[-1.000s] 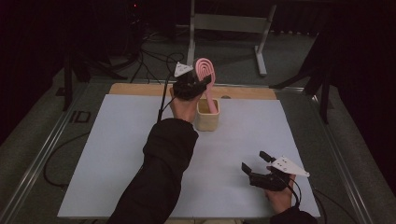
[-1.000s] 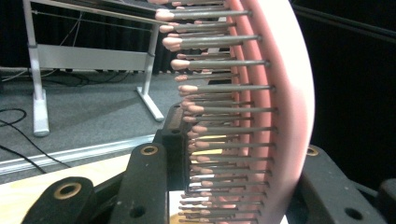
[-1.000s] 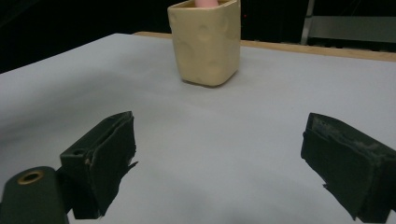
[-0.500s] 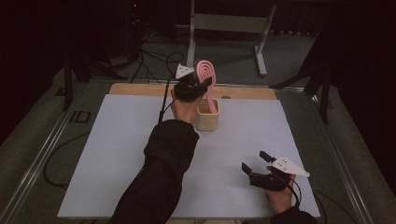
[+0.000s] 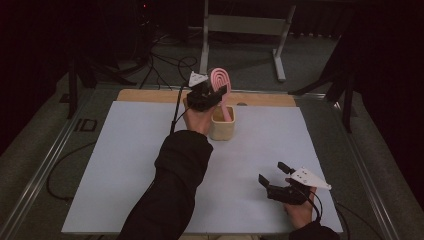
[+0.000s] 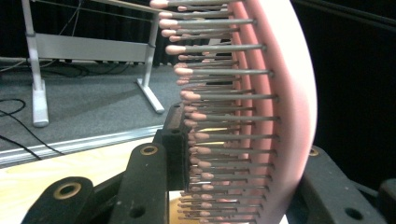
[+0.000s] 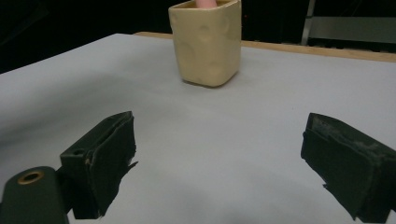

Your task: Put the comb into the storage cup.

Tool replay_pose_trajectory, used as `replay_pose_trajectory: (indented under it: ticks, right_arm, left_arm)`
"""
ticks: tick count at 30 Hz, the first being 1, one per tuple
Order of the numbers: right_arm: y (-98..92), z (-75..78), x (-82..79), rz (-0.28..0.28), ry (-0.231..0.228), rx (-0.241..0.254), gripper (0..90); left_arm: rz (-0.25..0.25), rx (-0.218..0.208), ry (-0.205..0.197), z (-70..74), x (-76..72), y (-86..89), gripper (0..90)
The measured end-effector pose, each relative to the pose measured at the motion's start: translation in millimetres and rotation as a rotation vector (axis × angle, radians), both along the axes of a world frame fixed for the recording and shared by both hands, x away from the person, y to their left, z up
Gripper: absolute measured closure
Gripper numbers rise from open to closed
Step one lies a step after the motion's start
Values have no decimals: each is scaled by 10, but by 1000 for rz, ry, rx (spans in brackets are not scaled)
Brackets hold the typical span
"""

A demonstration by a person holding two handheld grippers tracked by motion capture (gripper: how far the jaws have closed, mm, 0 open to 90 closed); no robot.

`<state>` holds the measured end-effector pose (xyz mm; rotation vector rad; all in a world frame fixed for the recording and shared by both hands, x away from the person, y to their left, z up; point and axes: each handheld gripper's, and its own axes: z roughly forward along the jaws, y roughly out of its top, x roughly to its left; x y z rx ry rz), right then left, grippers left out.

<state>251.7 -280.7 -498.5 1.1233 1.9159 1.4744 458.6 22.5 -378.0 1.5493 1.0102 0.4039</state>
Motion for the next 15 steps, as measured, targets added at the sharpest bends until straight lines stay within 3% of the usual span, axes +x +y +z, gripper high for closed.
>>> replay_pose_trajectory:
  ticks: [15]
  right_arm:
    - [1, 1, 1, 1, -1, 0, 98]
  left_arm:
    - [0, 6, 17, -64, -2, -15, 642]
